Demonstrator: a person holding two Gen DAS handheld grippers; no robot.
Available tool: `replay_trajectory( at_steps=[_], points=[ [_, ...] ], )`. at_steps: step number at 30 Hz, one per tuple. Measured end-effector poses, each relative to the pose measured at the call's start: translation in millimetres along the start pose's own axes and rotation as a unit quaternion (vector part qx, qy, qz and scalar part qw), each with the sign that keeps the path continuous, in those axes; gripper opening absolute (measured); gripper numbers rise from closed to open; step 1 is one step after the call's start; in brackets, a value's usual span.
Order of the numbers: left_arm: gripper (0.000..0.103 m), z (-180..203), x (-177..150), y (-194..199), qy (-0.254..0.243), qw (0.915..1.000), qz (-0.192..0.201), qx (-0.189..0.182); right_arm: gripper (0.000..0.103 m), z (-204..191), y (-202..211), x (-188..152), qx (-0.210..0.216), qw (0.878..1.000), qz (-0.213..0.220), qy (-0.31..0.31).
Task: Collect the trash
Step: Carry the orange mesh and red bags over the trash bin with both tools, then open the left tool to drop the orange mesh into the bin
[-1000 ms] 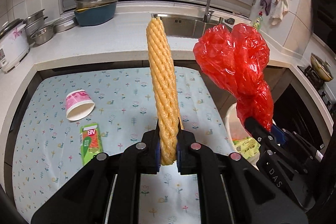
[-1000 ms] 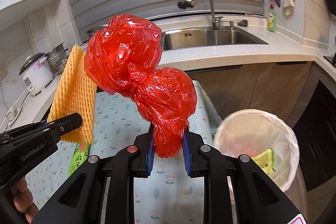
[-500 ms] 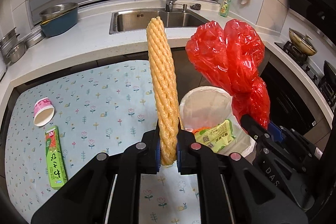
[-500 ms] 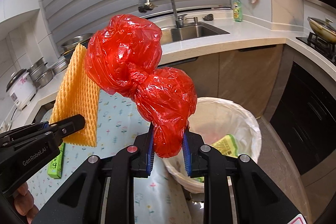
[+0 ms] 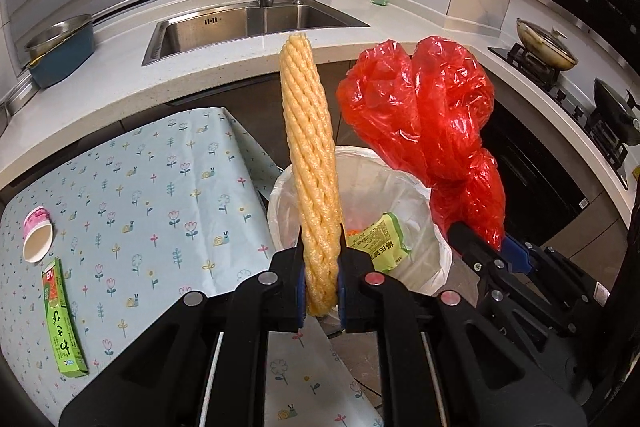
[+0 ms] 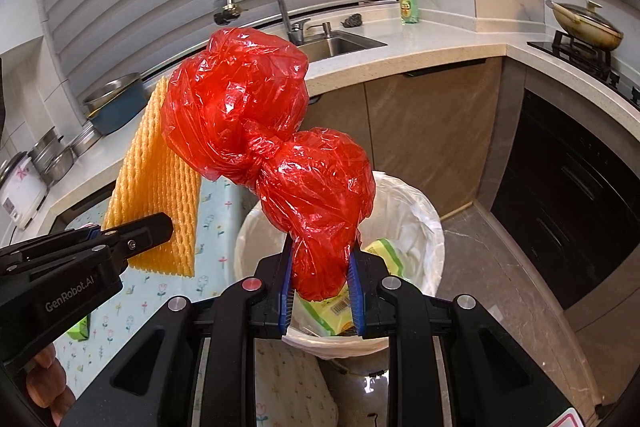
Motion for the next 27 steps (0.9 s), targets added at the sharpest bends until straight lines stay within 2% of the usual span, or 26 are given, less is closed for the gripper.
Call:
replay_trajectory(
  at_steps=[2, 12, 21, 27],
  points=[
    [0.012, 2.9, 0.7, -3.5, -0.002, 1.0, 0.0, -0.003, 0.021, 3.8, -1.0, -1.1, -0.003, 1.0, -0.001, -0.004],
    [0.033, -1.4, 1.6, -15.7, 0.002, 1.0, 0.001, 0.008, 0.021, 12.9, -11.6, -3.3, -0.009, 1.0, -0.009, -0.01],
    [0.034, -18.4, 2.7, -15.4, 0.019, 0.9996, 0.004, 0.021, 0.022, 9.3, -25.2, -7.1, -0.005, 1.0, -0.02, -0.007],
    [0.044, -27.8, 2.0, -12.5, 0.025, 0.999, 0.011, 0.034, 0.028, 1.0, -33.6, -7.4, -0.002, 1.0, -0.026, -0.003]
  ],
)
Point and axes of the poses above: each gripper's, at about its wrist camera, not at the fingertips, and y roughly against the way its jaws point, z to its right, x to its top, the point moved 3 cm from there along -y, roughly the way its jaws point, and after that the axes turned 3 degrees about y, right-handed, at the moved point
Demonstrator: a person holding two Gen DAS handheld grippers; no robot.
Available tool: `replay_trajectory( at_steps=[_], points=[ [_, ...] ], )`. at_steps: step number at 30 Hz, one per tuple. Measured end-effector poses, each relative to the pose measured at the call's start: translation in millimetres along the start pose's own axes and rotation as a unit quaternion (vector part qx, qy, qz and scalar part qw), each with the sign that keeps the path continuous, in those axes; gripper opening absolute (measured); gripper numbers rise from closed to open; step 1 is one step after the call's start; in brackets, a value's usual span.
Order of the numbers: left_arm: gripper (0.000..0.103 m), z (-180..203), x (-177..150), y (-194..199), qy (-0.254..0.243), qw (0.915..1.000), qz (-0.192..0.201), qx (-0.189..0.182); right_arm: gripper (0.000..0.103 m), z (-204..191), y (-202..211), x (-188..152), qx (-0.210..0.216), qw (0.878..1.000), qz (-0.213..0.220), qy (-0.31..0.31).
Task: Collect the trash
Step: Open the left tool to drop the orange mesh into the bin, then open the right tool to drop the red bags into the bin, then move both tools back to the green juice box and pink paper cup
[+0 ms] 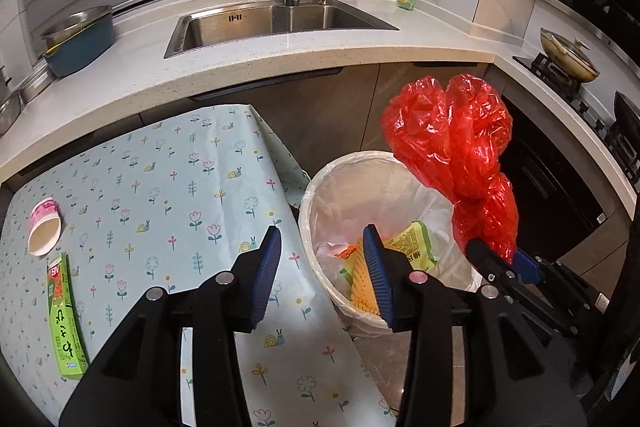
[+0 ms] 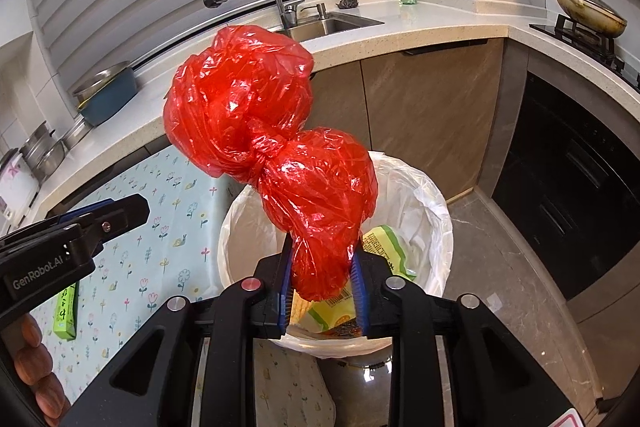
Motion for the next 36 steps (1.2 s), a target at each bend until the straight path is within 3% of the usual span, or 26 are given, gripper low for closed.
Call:
replay_trajectory(
  at_steps=[3, 7, 24, 36],
  points=[
    [0.058, -7.7, 0.0, 3.4, 0.008, 0.9999, 0.009, 0.011, 0.041, -4.6, -2.2, 1.9, -0.001, 1.0, 0.003, 0.0],
    [0.066, -20.6, 0.0, 8.0, 0.019, 0.9994, 0.016, 0.024, 0.052, -10.7, -0.1, 3.7, -0.002, 1.0, 0.012, 0.006],
    [0.072, -85.0, -12.0, 38.6, 0.067, 0.9953, 0.033, 0.062, 0.054, -76.5, 20.0, 4.5, 0.035, 0.998, 0.023, 0.049],
    [0.079, -175.1, -45.6, 57.4, 0.128, 0.9832, 0.024, 0.128, 0.054, -153.0, 26.3, -11.6, 0.078, 0.992, 0.016, 0.101]
  ],
)
Point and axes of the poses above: each gripper's, at about its wrist camera, not at the fingertips, and y roughly against the way its jaws point, z to its right, x to its top, the point moved 3 cm from there along -y, roughly the way its jaws point, and after that the axes turned 3 degrees about y, right-handed, at the moved point
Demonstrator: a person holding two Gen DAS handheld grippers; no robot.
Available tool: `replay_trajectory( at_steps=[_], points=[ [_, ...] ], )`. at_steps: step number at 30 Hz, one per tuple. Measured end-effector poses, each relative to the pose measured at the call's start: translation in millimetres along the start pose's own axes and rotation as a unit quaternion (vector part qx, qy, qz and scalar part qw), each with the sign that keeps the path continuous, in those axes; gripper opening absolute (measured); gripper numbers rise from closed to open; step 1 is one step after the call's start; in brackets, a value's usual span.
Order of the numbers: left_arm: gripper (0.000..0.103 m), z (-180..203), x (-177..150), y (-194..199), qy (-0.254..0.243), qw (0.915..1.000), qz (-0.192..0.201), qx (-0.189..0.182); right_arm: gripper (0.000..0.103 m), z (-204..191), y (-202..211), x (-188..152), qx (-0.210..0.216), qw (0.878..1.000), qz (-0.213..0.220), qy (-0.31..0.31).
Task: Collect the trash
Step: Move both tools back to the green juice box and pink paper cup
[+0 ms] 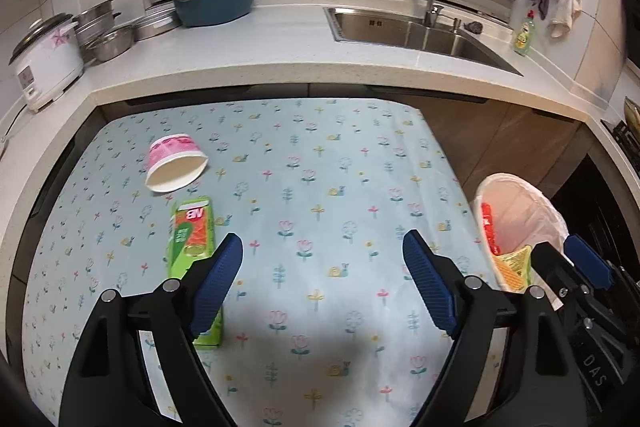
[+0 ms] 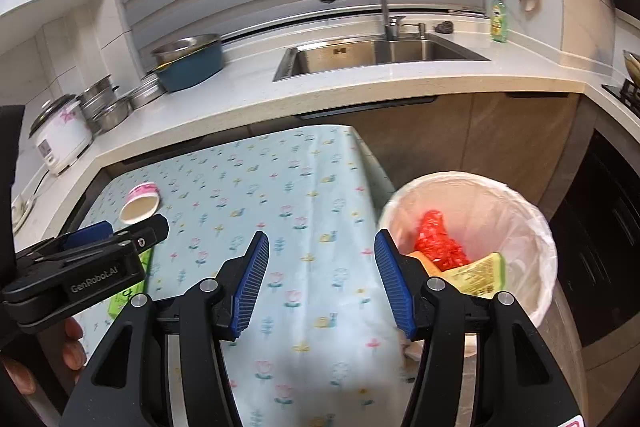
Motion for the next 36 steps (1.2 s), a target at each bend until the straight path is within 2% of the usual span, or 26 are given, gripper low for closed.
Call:
replay_trajectory(
  at_steps=[9, 20, 23, 28, 36],
  points=[
    [0.08, -61.5, -17.0, -19.3, 0.038, 0.9981, -0.03, 0.038, 0.054, -55.7, -12.3, -5.7, 0.029, 0.999, -0.012, 0.03],
    [0.08, -95.8, -46.3, -62.0, 0.054, 0.9926, -0.095, 0.053, 0.054, -91.6, -36.0, -19.9, 0.039, 0.997, -0.039, 0.049],
    [0.075, -102.4, -51.4, -70.1, 0.057, 0.9914, -0.108, 0.047, 0.054, -97.2, -41.8, -21.6, 0.04, 0.997, -0.045, 0.051],
    [0.053, -113.3, -57.2, -79.2, 0.071, 0.9888, -0.126, 0.036, 0.054, -108.7, -49.6, -23.7, 0.043, 0.996, -0.053, 0.058],
    [0.052, -130.2, -48.1, -56.2, 0.081, 0.9919, -0.096, 0.022, 0.054, -134.1, -60.2, -24.0, 0.053, 0.994, -0.06, 0.072]
  ],
)
Point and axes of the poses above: each gripper's, at about its wrist camera, not at the fingertips, and y roughly against the way its jaws point, z to its right, x to its top, the point moved 3 cm from there along -y, roughly the way its jaws point, and after that the axes turned 3 degrees about y, right-handed, at the moved point
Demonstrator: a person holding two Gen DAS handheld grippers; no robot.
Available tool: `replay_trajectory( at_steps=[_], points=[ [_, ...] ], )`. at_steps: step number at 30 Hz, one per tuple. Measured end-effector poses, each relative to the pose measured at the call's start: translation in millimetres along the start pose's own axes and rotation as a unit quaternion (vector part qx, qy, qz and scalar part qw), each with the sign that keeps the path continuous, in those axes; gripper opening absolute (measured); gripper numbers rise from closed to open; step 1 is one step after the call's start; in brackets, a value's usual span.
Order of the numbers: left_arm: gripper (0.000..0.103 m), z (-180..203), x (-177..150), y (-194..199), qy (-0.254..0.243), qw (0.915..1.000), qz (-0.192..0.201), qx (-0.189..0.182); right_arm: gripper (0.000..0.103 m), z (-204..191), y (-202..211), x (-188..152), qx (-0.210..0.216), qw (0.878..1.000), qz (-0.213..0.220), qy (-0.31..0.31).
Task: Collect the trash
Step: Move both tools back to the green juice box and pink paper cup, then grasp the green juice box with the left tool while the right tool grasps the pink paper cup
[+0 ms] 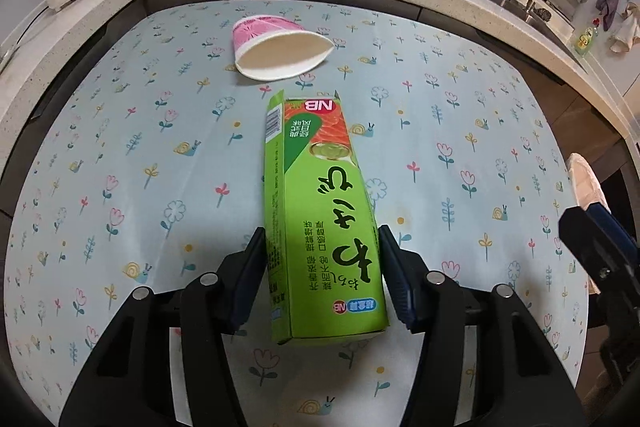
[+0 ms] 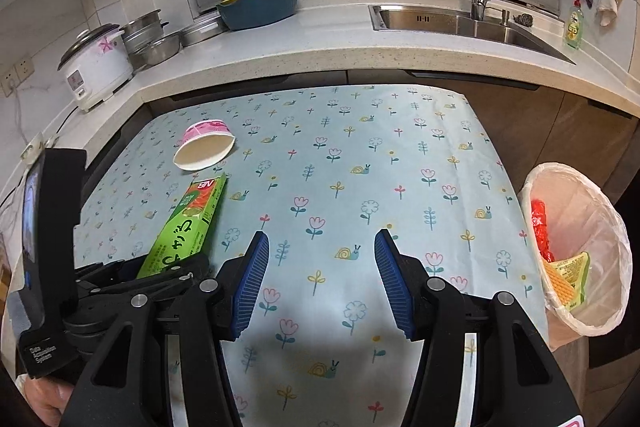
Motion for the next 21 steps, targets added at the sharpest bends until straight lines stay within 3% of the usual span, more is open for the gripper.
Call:
replay_trajectory(
  at_steps=[10, 21],
  points=[
    [0.052, -54.6, 34.0, 34.1, 0.025, 0.9984, 0.048, 0.016, 0.054, -56.5, -24.9, 18.4, 0.033, 0.999, -0.003, 0.032],
    [0.052, -120.5, 79.8, 35.2, 0.061, 0.9947, 0.075, 0.033, 0.054, -124.2, -81.6, 51.9, 0.071, 0.996, -0.018, 0.052]
  ],
)
Point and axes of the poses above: each gripper's, at about its wrist camera, not at the fingertips, and y roughly against the way its jaws point, z to its right, x to its top, the point moved 3 cm from there along -y, roughly the way its jaws point, and after that the axes turned 3 degrees about y, right-handed, at the moved point
